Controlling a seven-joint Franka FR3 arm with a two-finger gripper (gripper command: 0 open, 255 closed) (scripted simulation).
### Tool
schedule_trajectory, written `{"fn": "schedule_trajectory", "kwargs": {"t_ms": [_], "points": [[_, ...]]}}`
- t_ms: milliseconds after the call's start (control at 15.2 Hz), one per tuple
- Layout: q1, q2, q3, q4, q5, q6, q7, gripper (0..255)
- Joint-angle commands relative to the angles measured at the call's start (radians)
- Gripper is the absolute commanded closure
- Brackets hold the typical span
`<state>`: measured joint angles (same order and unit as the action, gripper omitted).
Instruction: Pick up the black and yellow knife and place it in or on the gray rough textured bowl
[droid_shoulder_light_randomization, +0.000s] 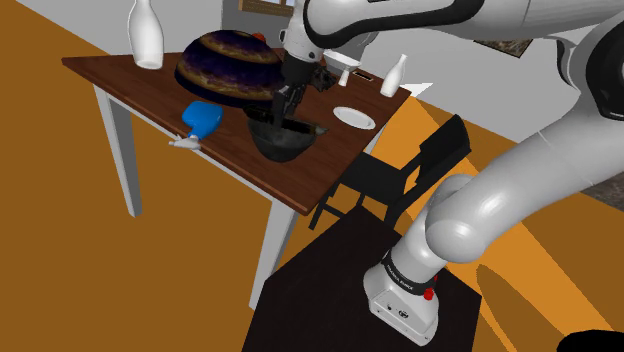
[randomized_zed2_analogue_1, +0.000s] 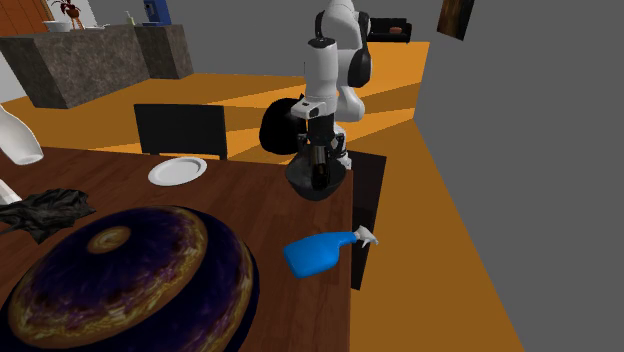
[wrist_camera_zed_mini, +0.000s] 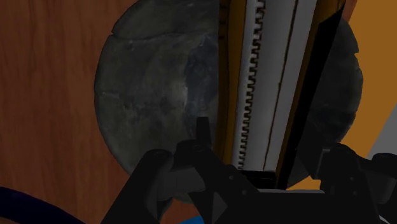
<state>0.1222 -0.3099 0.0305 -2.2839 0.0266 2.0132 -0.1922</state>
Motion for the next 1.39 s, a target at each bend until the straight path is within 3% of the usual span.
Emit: {"fn": "schedule_trajectory", "kwargs": {"t_ms": [0, 528, 594, 924, 1188, 1320], "points": [[-0.001, 0.012, -0.001, -0.016, 0.000, 0.028, -0.003, 255], [-0.001, 0.016, -0.001, -0.028, 0.000, 0.044, -0.003, 255], [-0.001, 0.017, -0.001, -0.029, 0.000, 0.046, -0.003, 0], [-0.001, 0.016, -0.001, -0.028, 0.000, 0.044, -0.003, 0], [-0.002, -0.017, -0.003, 0.070, -0.001, -0.087, -0.003, 0], [-0.002, -0.017, -0.003, 0.070, -0.001, -0.087, -0.003, 0]]}}
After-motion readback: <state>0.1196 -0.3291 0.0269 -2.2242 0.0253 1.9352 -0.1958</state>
